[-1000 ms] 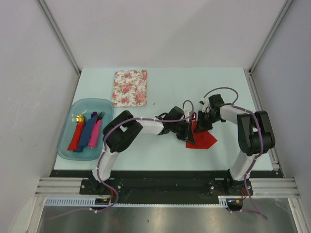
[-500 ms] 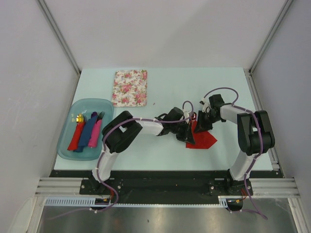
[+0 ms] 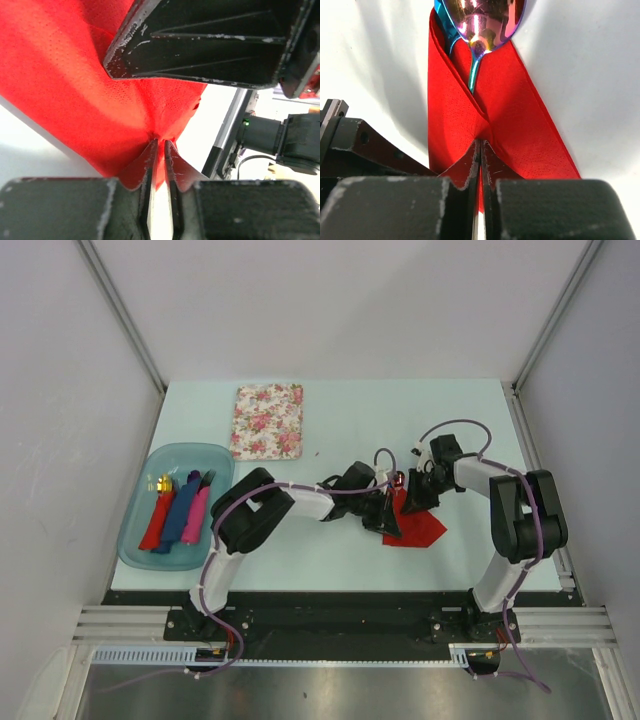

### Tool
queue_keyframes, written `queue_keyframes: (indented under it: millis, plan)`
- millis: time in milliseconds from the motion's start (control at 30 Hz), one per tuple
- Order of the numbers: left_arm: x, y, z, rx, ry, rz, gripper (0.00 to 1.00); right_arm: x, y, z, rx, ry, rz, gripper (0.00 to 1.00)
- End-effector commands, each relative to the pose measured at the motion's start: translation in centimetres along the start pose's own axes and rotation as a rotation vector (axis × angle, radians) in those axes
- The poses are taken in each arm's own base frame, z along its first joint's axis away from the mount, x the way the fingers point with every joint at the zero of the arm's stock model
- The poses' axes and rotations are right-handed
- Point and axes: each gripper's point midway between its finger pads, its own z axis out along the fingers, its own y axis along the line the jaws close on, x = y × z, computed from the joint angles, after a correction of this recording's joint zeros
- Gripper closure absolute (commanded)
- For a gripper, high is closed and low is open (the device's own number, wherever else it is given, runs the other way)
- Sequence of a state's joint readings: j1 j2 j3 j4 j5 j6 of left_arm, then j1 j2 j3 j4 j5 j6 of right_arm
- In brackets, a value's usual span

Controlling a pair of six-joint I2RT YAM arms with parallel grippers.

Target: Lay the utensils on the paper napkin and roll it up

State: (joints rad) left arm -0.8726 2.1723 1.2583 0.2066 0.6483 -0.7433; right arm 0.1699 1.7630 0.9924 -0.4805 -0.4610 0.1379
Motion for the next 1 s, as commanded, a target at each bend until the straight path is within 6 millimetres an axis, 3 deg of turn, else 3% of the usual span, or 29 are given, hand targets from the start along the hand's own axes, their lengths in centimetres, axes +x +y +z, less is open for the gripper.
queue_keyframes:
  millis: [0,167,300,533,700,833,967]
  plan:
    - [1.7,0.2,-0.1,0.048,0.032,-0.044,0.81,0.9,-1.6,1.4,0.054,0.030,-0.024,0.97]
    - [0.1,-2.4,-1.9,0.188,-0.049,-0.048,0.71,1.1,-2.2,1.8,0.077,0.034,-0.032,0.98]
    - [-0.4,-2.8,-3.2,0.232,-0.086,-0.058,0.69,0.9,-2.2,1.7,0.077,0.029,-0.037,0.99]
    - [-0.7,-3.3,-3.2,0.290,-0.096,-0.076,0.71,0.6,-1.9,1.5,0.069,0.021,-0.034,0.98]
    - [-1.1,-4.8,-3.3,0.361,-0.113,-0.077,0.72,0.7,-1.8,1.4,0.067,0.022,-0.036,0.99]
    - [-1.2,-4.6,-2.7,0.346,-0.111,-0.081,0.72,0.6,-1.7,1.3,0.062,0.020,-0.035,0.98]
    - [-0.5,-2.4,-1.7,0.293,-0.097,-0.140,0.76,0.4,-1.6,1.2,0.061,0.014,-0.036,0.99]
